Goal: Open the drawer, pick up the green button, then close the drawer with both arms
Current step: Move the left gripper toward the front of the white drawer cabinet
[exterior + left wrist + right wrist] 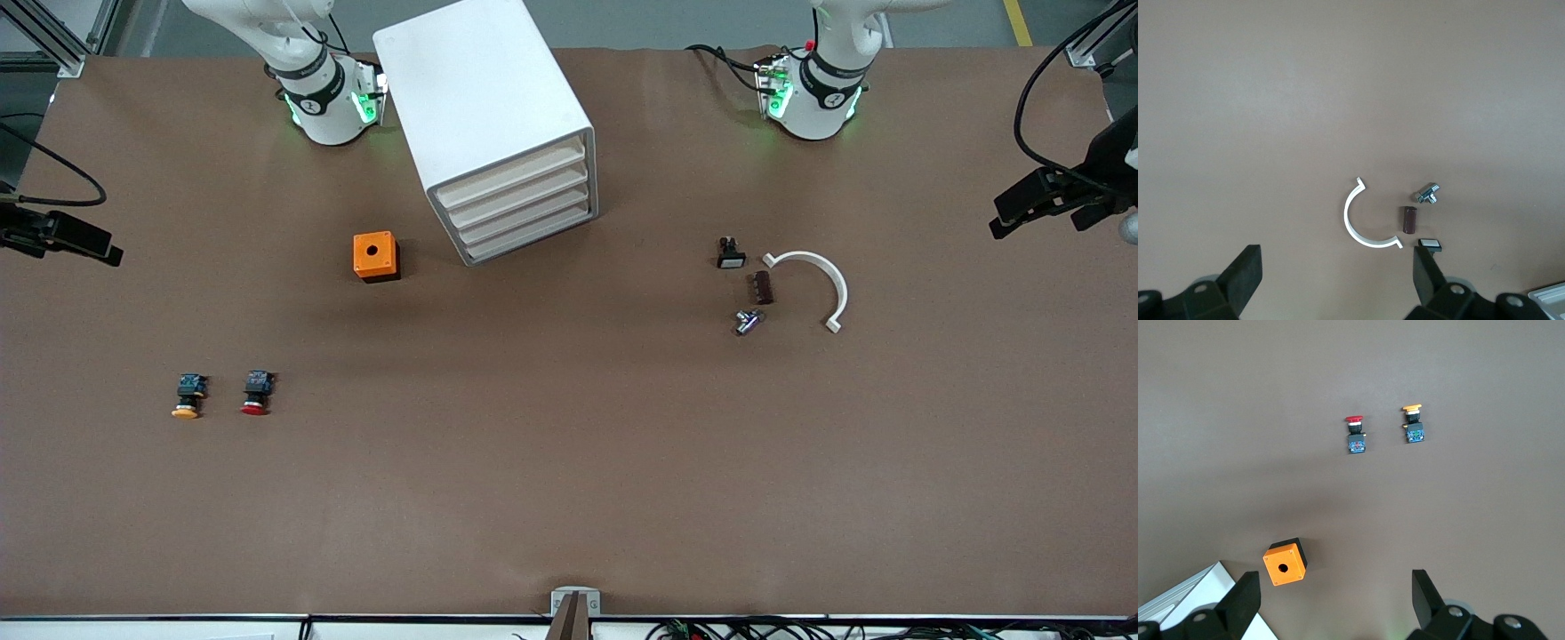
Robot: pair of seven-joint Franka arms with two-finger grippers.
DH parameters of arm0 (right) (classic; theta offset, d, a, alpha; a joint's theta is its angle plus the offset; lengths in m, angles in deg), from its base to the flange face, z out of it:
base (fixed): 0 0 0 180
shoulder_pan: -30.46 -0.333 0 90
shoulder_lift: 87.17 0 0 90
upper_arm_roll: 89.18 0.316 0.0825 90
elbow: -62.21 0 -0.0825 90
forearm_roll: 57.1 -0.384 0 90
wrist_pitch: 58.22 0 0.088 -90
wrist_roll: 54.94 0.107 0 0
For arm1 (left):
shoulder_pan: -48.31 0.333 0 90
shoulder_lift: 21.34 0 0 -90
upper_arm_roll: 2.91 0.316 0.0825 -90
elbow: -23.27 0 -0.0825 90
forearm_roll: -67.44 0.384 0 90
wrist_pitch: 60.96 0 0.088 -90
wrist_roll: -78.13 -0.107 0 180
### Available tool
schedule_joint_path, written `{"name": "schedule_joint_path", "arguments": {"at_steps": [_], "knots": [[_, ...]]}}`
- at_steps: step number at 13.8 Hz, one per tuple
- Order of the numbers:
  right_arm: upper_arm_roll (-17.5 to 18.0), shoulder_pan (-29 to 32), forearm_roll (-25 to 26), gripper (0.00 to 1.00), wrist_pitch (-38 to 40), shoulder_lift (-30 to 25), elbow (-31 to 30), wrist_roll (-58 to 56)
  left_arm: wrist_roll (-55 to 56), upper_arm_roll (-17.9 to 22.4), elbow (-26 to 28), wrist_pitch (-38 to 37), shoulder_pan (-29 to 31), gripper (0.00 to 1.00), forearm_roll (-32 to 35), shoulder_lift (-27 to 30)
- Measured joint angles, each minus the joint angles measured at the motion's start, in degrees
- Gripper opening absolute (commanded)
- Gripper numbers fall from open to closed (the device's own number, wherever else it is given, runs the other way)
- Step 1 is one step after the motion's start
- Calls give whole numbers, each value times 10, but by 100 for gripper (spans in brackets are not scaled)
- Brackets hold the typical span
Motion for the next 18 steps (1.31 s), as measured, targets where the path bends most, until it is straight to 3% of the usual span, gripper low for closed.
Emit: {"name": "schedule_joint_path", "arguments": {"at_steps": [6, 10, 14, 18], "knots": [[0, 0, 0, 100, 0, 0, 0, 0, 0, 0, -3, 0, -1, 100, 0, -9], [0, 0, 0, 100, 0, 0, 0, 0, 20, -5, -4, -2, -6, 100, 0, -47], [0, 0, 0, 100, 0, 1, 1, 0, 144, -15, -4, -8, -13, 100, -2, -107], [0, 0, 0, 100, 0, 1, 1, 0, 350, -23, -1, -25, -25, 100, -24, -164]]}}
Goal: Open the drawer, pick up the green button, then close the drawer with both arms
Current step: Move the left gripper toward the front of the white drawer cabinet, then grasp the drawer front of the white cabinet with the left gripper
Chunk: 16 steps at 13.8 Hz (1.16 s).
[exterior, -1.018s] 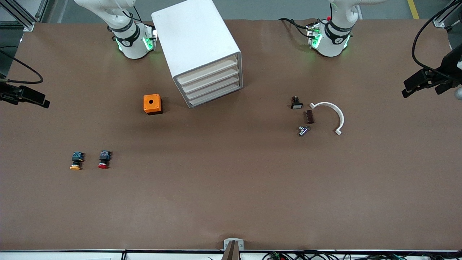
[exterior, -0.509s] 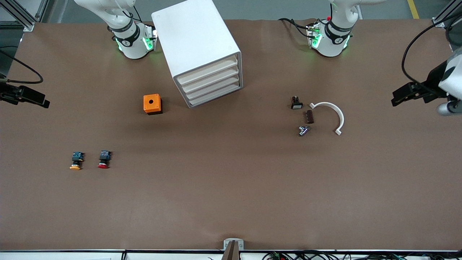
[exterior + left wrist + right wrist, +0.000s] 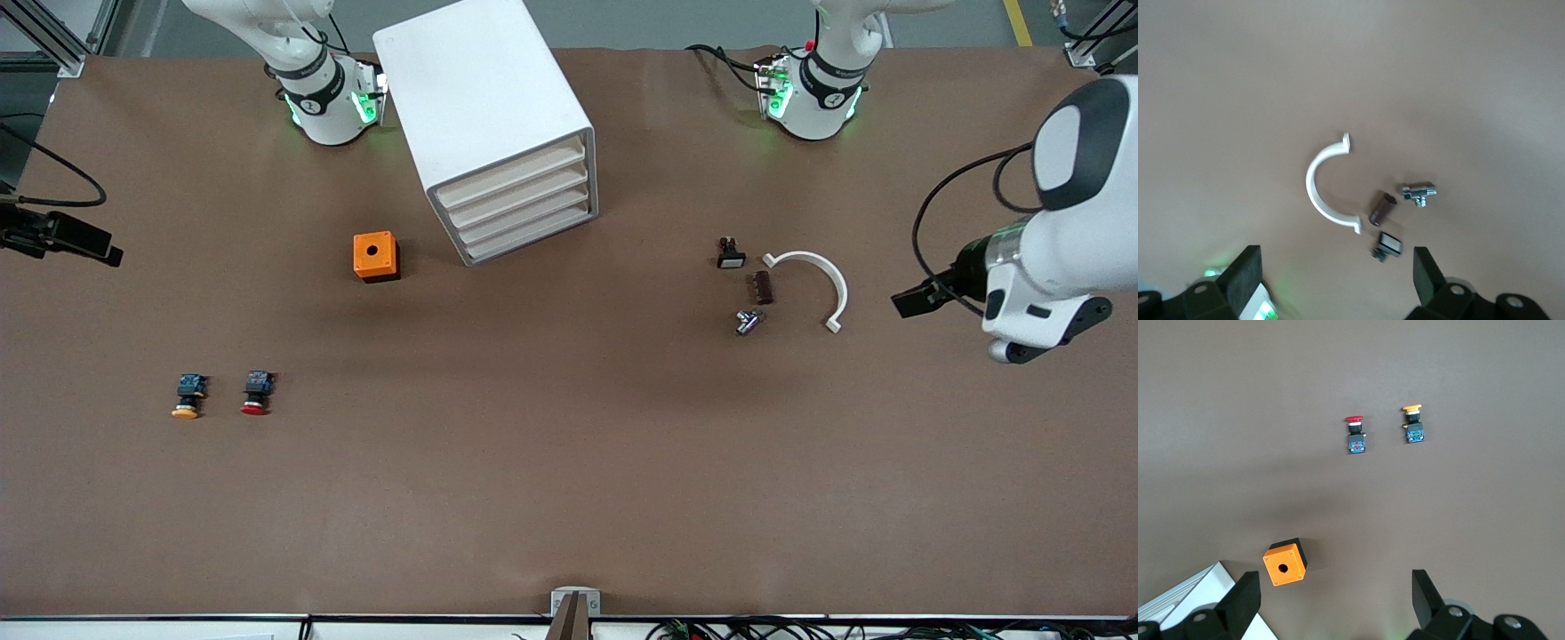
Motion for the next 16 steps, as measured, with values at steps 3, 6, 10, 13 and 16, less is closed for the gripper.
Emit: {"name": "schedule_joint_path", "arguments": {"at_steps": [3, 6, 10, 13, 16], "knots": [[0, 0, 0, 100, 0, 0, 0, 0, 148, -2, 1, -6, -21, 100, -18, -40], [0, 0, 0, 100, 0, 0, 0, 0, 293, -3, 1, -5, -52, 100, -55, -86], [0, 0, 0, 100, 0, 1, 1, 0, 500, -7, 0, -1, -61, 100, -159, -152], [0, 0, 0, 100, 0, 1, 1, 0, 568, -16, 3, -5, -77, 100, -242, -188], [0, 0, 0, 100, 0, 1, 1, 0, 601, -20, 5, -6, -100, 100, -362, -230]]}}
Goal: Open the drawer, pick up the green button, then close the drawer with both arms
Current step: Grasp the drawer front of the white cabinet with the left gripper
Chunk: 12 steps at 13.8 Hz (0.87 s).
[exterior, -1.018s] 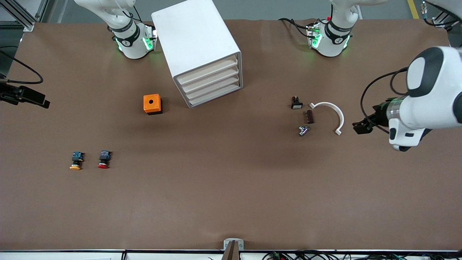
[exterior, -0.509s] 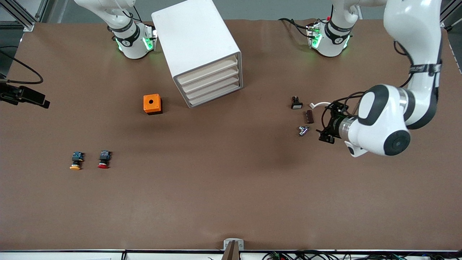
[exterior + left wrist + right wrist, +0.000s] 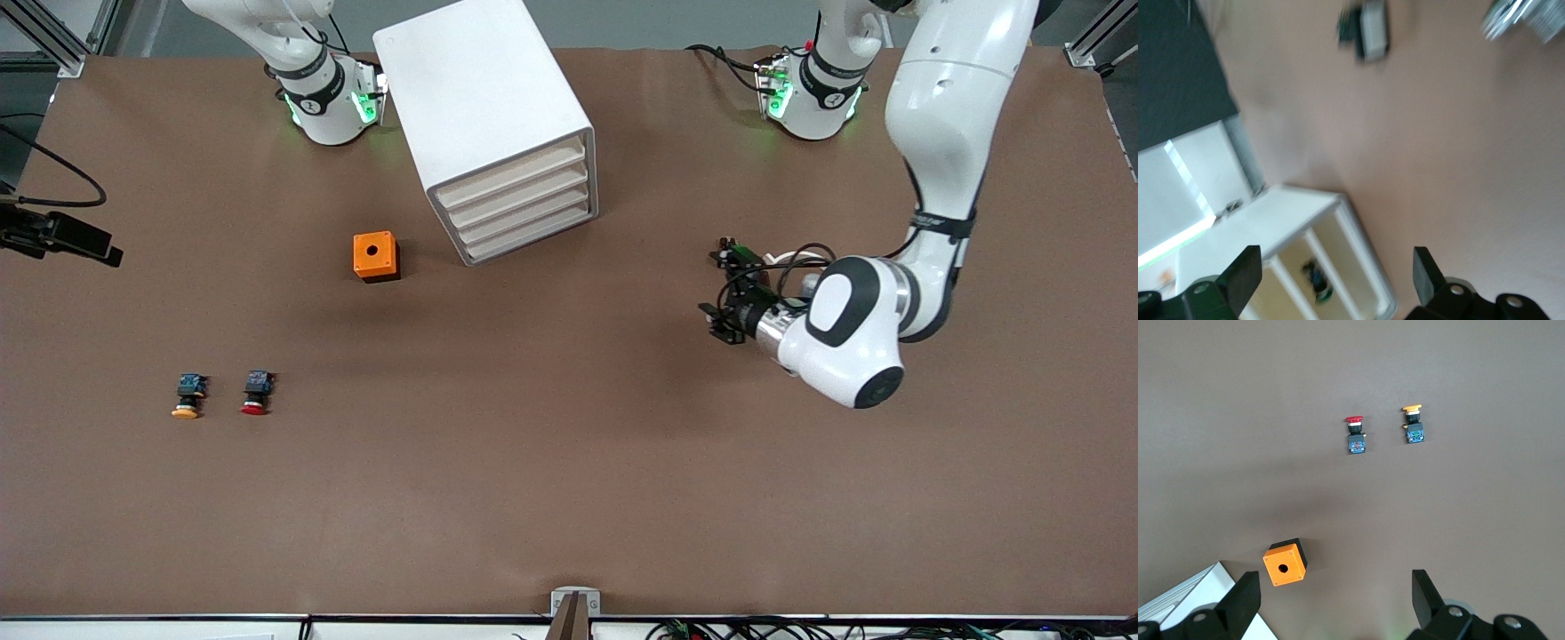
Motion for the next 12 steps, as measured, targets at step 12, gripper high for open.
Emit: {"name": "schedule_joint_path", "arguments": {"at_steps": [12], "knots": [[0, 0, 0, 100, 0, 0, 0, 0, 168, -4, -1, 21, -164, 68, -172, -121]]}}
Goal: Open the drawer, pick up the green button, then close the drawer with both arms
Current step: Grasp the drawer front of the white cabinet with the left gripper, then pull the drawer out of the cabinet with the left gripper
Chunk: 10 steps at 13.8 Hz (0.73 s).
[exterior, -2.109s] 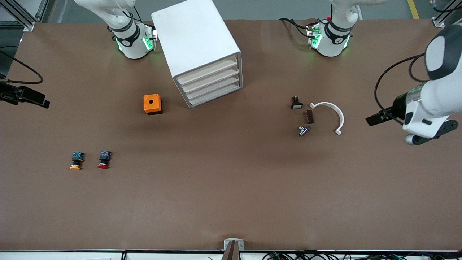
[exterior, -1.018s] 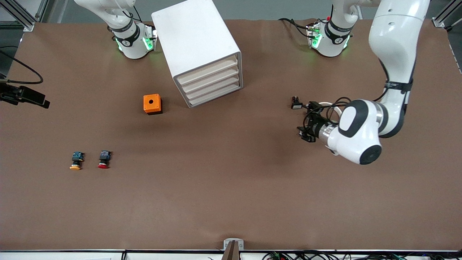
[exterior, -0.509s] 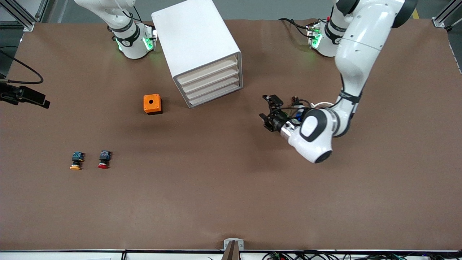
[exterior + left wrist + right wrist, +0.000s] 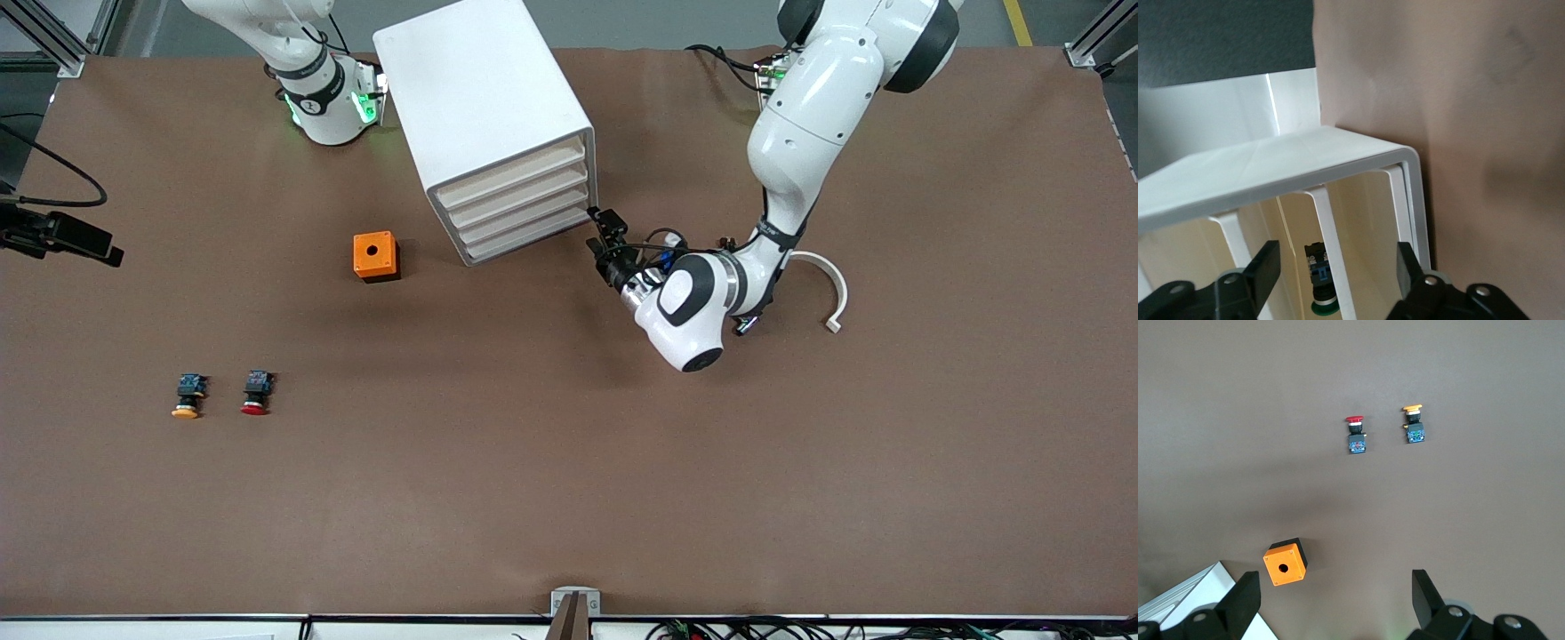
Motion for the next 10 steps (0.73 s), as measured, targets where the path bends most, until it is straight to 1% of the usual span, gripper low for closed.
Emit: {"name": "schedule_joint_path", "arguments": {"at_steps": [3, 4, 5, 7, 8, 10], "knots": [[0, 0, 0, 100, 0, 0, 0, 0, 44, 0, 0, 6, -26, 68, -30, -4], [0, 0, 0, 100, 0, 0, 0, 0, 53, 0, -1, 7, -32, 66, -33, -5], [0, 0, 0, 100, 0, 0, 0, 0, 58, 0, -1, 7, -37, 57, -34, -5], [0, 0, 0, 100, 0, 0, 0, 0, 62, 0, -1, 7, -46, 56, -35, -9], [0, 0, 0, 100, 0, 0, 0, 0, 62, 0, 0, 7, -49, 53, -38, -12], [0, 0, 0, 100, 0, 0, 0, 0, 62, 0, -1, 7, -54, 42, -46, -17]]}}
